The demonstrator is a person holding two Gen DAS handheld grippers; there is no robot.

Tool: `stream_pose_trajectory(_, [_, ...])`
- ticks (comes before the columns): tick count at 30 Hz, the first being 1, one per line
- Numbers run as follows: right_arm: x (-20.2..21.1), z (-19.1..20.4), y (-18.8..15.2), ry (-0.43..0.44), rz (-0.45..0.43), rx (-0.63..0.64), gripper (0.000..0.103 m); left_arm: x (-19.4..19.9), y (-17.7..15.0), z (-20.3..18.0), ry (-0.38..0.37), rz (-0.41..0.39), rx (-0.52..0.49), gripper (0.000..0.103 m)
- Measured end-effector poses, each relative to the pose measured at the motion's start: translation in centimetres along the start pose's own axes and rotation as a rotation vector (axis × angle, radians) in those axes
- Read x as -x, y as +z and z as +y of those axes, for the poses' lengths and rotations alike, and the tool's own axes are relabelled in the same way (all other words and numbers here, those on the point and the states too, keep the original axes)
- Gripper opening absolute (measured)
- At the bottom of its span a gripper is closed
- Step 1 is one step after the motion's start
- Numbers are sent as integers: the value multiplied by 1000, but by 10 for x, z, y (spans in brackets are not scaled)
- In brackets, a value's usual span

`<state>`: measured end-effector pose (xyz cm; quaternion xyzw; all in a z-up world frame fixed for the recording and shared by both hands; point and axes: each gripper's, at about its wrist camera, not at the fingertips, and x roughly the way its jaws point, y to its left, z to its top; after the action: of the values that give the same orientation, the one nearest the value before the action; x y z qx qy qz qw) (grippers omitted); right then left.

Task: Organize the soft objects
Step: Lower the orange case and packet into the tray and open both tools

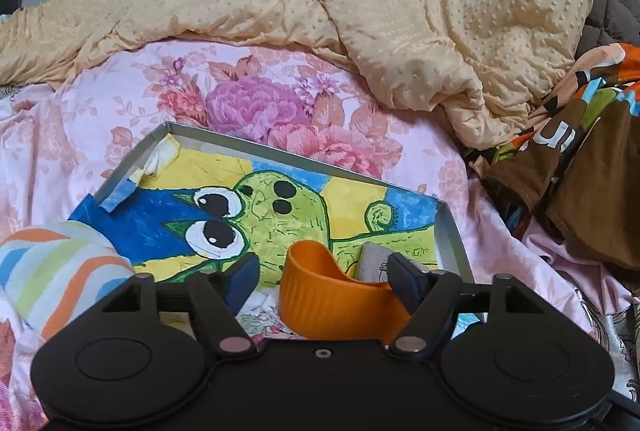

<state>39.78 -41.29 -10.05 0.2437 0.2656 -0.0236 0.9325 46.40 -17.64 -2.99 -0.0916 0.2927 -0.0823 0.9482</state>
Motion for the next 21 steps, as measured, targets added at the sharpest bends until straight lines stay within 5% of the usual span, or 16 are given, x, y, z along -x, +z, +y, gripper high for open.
stream_pose_trajectory(11, [25,-3,5,26,-15,-29,100,38,-1,8,37,-23,-1,84])
stream_pose_trajectory(21, [88,16,16,42,-95,77,103,105,-5,16,41,-74,32,97])
